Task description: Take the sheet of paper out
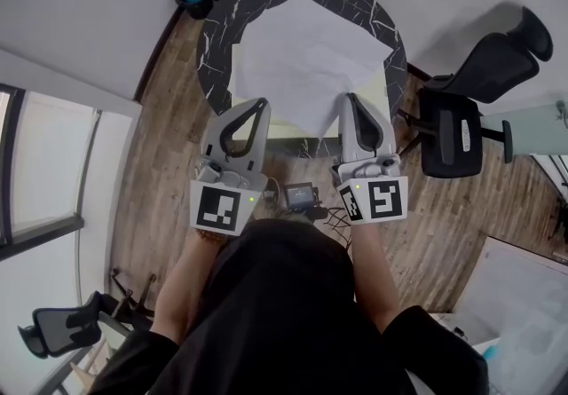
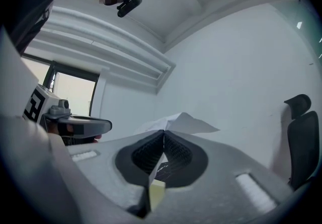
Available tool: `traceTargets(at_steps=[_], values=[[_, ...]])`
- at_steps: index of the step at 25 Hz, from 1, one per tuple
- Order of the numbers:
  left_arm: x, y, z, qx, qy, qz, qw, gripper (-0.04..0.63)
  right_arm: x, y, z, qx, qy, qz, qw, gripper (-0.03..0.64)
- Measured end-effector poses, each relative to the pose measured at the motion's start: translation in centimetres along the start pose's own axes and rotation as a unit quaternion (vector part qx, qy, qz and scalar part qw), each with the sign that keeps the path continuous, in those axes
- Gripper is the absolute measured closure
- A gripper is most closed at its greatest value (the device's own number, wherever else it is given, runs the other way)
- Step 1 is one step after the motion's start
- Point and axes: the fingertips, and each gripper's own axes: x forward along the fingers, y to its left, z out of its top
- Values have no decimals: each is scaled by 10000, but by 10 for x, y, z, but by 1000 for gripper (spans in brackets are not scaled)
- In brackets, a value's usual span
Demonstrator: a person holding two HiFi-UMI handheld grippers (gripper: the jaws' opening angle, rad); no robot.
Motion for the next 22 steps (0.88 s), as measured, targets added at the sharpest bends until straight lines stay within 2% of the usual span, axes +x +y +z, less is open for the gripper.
traceTargets(at_steps=[12,22], values=[[1,-8,-3,-82,13,87,9999,601,-1,33,6,-388,-179,197,9989,618],[3,-9,-10,-170,113,139,9997,601,2,33,1,-449,-182,329,9983,618]])
